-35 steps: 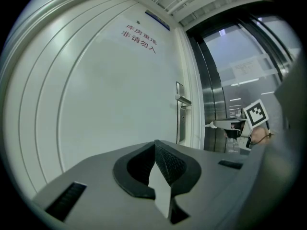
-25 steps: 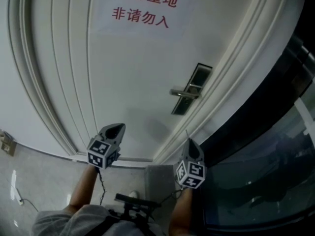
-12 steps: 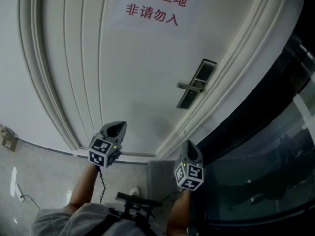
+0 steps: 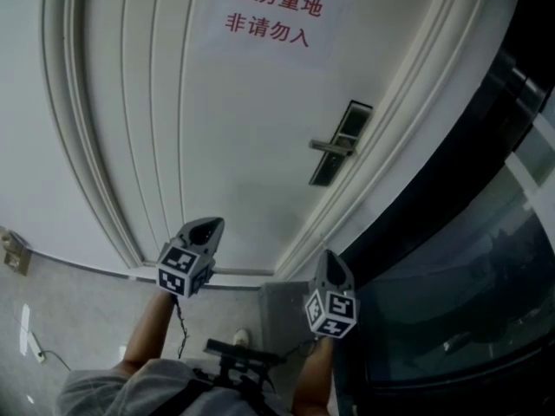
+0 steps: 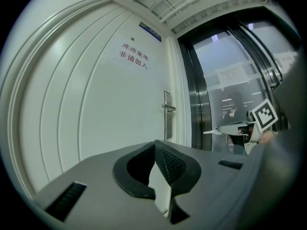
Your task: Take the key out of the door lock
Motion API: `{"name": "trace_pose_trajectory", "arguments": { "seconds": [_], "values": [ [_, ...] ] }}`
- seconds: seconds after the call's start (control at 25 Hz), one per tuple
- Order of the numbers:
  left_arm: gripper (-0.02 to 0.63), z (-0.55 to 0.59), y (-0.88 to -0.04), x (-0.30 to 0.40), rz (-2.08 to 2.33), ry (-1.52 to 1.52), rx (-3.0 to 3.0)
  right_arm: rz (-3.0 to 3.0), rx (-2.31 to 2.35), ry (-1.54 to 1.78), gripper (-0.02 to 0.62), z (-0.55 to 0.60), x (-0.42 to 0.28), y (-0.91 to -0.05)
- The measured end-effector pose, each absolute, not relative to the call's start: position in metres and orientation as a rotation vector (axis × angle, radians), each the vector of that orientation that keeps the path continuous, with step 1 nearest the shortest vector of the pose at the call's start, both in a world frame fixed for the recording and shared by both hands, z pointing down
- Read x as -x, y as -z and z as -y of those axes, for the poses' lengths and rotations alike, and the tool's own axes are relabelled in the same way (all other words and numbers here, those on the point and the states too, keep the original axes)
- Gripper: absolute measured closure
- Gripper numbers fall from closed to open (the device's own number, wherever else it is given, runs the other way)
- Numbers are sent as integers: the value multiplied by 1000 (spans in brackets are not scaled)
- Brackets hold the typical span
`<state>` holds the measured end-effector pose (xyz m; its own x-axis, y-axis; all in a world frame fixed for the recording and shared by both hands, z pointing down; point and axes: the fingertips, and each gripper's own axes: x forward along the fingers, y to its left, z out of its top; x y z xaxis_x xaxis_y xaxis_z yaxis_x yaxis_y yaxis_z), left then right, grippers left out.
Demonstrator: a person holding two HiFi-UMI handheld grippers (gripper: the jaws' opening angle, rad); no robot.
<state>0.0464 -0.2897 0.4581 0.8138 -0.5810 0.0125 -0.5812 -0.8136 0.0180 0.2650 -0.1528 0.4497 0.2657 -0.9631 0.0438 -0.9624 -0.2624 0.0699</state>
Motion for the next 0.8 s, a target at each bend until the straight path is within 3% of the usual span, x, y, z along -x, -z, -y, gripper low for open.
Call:
{"name": "trace_pose_trajectory", "arguments": {
  "seconds": [0.8],
  "values": [
    [614,290,-457,-37,951,0,-2969,1875,-2396,28,575,157,-249,-448]
  ]
}}
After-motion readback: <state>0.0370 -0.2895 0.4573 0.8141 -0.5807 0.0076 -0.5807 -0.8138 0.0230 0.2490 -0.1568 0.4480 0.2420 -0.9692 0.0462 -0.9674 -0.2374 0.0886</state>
